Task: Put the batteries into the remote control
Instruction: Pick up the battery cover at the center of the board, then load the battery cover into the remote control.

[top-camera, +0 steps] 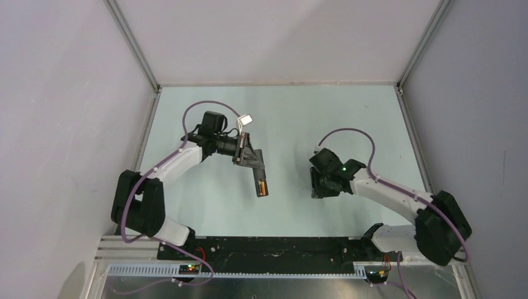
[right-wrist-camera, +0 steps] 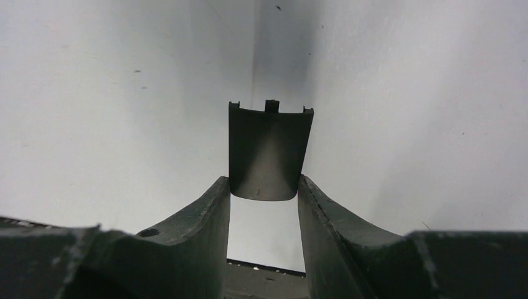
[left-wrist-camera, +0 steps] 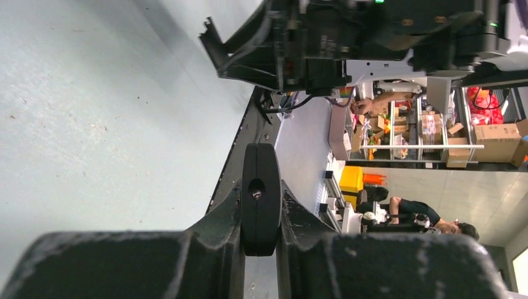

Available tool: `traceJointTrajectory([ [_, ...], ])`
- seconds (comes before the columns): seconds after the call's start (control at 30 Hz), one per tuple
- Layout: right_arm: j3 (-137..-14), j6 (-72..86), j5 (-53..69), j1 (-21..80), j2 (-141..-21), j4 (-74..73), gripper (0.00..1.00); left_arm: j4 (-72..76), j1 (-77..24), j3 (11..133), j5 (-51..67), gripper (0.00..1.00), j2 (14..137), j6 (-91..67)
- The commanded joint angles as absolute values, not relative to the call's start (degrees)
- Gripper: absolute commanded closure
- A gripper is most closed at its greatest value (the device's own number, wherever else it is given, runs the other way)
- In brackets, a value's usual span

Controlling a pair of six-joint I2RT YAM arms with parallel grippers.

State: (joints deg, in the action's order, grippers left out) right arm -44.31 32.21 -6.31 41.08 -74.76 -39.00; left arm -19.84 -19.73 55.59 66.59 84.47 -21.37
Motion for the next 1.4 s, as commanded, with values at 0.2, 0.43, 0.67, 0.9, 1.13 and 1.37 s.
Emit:
traceJointTrajectory([
  [0.2, -46.45, 25.34, 2.74, 43.62, -60.93, -35.98, 0.62, -18.6, -22.39, 61.33, 64.4, 1.0, 90.11, -24.62],
  [0.43, -46.68, 23.36, 4.72, 52.08, -54.19, -28.39, 0.62, -18.56, -24.43, 63.52, 58.76, 1.0, 91.77, -25.9],
  [0.67, -46.91, 24.4, 0.5, 58.6, -54.98, -23.47, 0.63, -16.23, -25.94, 62.8, 50.04, 1.0, 88.58, -30.34],
  [0.9, -47.35, 24.0, -5.8, 62.09, -57.42, -19.44, 0.64, -13.42, -28.51, 59.3, 41.21, 1.0, 82.12, -33.71],
  [1.13, -48.9, 22.43, -8.43, 63.58, -60.84, -17.96, 0.64, -12.24, -29.78, 57.33, 40.03, 1.0, 78.25, -32.82],
  [1.37, -49.47, 21.62, -10.12, 64.4, -61.58, -16.3, 0.65, -12.07, -31.36, 56.59, 39.39, 1.0, 78.26, -32.49],
])
